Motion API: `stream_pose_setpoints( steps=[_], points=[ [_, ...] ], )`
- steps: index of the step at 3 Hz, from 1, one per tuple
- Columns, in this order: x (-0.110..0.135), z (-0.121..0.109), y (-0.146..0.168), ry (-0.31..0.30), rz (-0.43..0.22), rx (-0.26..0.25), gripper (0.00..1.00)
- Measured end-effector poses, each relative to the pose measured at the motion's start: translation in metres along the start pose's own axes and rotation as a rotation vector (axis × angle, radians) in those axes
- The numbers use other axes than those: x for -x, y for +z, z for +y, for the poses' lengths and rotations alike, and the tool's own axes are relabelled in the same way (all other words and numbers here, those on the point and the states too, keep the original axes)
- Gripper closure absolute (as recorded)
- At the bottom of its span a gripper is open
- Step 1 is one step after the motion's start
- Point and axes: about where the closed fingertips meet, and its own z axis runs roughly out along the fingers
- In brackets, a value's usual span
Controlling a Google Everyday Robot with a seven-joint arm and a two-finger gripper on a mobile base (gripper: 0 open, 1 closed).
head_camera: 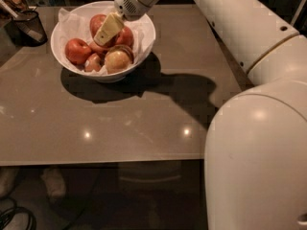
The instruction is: Pick apple from white bowl
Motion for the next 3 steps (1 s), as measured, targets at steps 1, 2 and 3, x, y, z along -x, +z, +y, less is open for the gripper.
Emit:
stream_pose_setpoints(
  steps=[1, 2, 3],
  points=[
    [0.012, 0.006, -0.010, -0.010, -0.005, 0.022, 1.00],
    [0.029, 0.019, -0.025, -0.038, -0.038, 0.045, 1.00],
    [0.042, 0.035, -0.042, -0.058, -0.077, 0.051, 1.00]
  ],
)
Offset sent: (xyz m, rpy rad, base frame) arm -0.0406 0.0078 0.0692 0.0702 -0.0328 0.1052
